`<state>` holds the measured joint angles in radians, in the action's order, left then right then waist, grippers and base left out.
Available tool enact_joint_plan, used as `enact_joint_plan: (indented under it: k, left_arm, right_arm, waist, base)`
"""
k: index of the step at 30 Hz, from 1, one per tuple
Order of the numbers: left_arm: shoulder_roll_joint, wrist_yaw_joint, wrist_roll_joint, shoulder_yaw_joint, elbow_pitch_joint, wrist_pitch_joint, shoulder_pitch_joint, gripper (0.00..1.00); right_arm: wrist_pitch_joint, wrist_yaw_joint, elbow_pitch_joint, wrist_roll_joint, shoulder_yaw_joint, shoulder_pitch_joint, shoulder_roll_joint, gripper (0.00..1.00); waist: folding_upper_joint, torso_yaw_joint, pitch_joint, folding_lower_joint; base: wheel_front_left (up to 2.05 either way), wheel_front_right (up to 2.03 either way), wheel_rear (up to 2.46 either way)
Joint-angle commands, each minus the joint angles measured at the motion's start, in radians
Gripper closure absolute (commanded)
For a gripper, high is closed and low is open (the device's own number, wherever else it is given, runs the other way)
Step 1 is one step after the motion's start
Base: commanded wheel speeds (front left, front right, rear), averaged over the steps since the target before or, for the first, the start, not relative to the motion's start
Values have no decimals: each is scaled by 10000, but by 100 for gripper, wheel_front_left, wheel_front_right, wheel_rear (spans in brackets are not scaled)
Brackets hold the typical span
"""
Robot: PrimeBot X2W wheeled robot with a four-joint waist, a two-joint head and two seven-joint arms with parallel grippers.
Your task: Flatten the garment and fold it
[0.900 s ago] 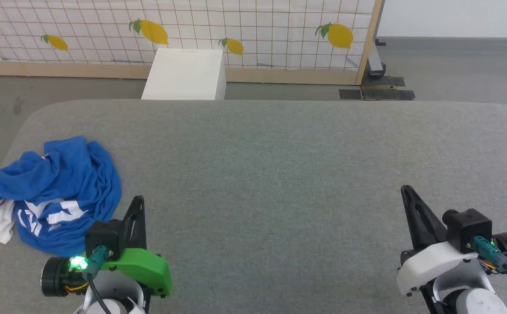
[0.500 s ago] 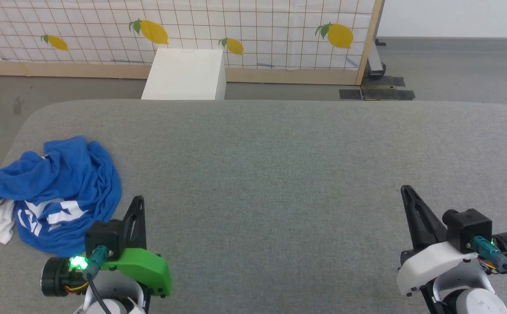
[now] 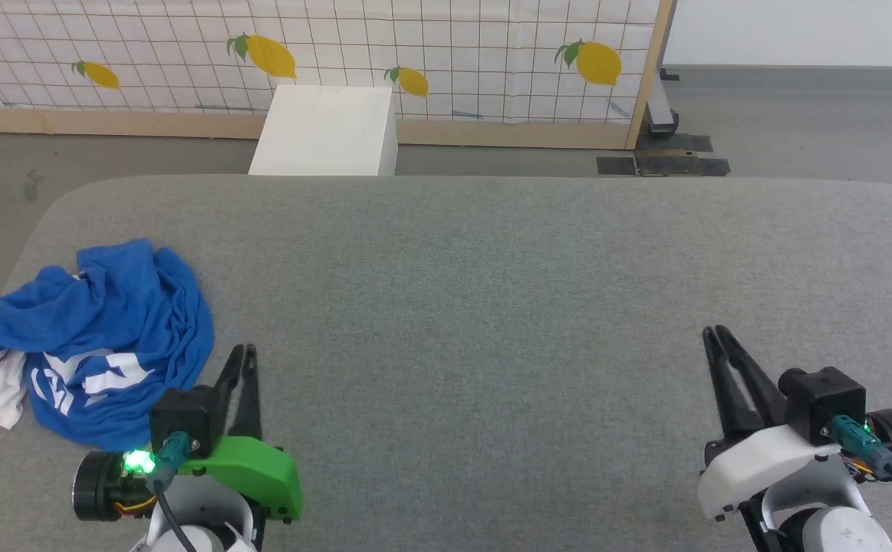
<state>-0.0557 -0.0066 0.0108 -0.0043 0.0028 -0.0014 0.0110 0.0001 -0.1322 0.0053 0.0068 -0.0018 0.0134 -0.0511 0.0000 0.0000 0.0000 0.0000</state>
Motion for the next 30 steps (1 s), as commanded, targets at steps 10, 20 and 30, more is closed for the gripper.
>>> enact_joint_plan:
  k: [10,20,30]
  left_arm:
    - [3,36,135,-106,153,-157,20,0]
    - [8,117,305,-152,315,-363,49,0]
    - [12,172,429,-119,429,-568,34,0]
  right_arm:
    - [-159,1,156,219,-52,-72,1,0]
    - [-366,2,302,454,-111,-152,1,0]
    - [-571,3,448,694,-122,-215,2,0]
  waist:
    - [0,-2,1,0]
    - [0,94,-8,0]
    - [0,459,-6,0]
  base:
    - [0,0,0]
    - [0,0,0]
    - [0,0,0]
